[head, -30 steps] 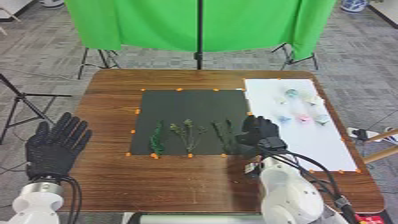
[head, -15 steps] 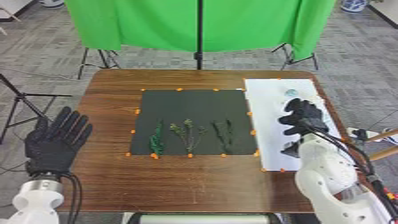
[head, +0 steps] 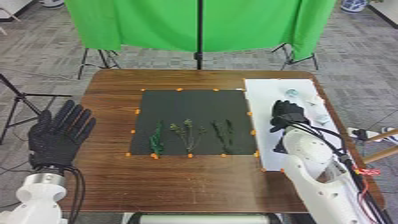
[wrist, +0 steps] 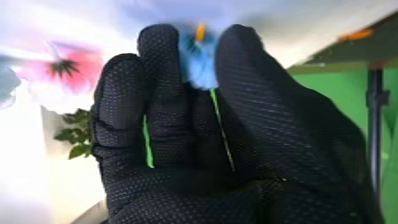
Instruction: Arrange flowers
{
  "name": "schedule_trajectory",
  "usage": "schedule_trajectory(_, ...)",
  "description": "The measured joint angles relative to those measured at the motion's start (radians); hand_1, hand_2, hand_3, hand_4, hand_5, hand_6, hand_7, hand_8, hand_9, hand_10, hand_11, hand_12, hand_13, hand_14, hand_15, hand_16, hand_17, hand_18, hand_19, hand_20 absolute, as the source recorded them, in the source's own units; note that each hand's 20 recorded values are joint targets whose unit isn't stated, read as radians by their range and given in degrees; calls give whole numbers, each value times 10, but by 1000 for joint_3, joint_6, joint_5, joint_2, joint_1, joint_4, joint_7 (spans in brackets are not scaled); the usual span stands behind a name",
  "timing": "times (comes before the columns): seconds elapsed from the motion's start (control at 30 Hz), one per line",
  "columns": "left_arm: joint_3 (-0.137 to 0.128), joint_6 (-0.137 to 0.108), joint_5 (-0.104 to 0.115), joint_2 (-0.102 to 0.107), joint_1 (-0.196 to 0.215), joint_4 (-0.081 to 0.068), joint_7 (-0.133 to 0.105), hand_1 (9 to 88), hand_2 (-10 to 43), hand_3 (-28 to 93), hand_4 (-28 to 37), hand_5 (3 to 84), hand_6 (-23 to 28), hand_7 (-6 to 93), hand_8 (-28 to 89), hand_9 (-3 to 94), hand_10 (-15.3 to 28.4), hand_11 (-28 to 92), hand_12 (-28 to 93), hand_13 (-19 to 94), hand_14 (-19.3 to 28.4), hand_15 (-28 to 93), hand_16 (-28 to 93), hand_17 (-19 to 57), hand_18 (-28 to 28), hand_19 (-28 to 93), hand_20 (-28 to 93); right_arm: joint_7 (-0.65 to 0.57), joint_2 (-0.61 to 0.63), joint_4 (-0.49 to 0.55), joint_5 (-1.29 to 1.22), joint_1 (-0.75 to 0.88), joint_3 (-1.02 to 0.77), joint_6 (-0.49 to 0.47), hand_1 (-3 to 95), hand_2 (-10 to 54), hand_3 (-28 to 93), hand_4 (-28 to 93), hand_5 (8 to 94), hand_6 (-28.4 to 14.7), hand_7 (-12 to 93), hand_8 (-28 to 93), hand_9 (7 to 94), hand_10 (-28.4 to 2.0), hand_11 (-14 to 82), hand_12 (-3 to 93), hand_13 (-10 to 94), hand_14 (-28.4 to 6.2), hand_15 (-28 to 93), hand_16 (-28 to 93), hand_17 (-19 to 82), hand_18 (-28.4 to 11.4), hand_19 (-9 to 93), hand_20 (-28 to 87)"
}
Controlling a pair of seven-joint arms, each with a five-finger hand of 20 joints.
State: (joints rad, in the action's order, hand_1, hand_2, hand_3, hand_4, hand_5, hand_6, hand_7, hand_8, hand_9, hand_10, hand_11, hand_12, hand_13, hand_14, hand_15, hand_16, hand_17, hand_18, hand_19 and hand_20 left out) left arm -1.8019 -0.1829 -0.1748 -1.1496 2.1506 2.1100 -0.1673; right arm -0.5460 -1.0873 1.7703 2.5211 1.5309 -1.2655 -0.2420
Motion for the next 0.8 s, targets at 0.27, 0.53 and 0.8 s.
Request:
schedule_trajectory(0.27,-5,-1,1,0,1,2,-9,278,148,727,-283,464,84,153,-82,393,145,191,133,299,148,369,-38,-17,132,279,142,-3,5,0,33,73,16,332,702,-95,683,-280,717,-16,341,98,824,-107,127,441,759,-46,365,479,425,-179,889,250)
schedule_trajectory(0.53,-37,-8,3,-12,21,12,-28,278,148,727,-283,464,85,152,-81,392,145,191,134,299,148,369,-39,-17,131,279,143,82,13,61,34,93,73,370,704,-95,682,-280,719,-16,351,106,826,-105,130,455,761,-48,366,493,421,-185,884,271)
schedule_trajectory(0.8,-40,-26,9,-13,34,9,-48,280,151,727,-283,472,85,159,-81,402,146,196,134,306,148,372,-38,-15,131,279,144,150,-95,142,-130,-64,221,233,699,-95,685,-273,717,-17,347,110,823,-107,128,464,754,-54,371,495,411,-194,861,306)
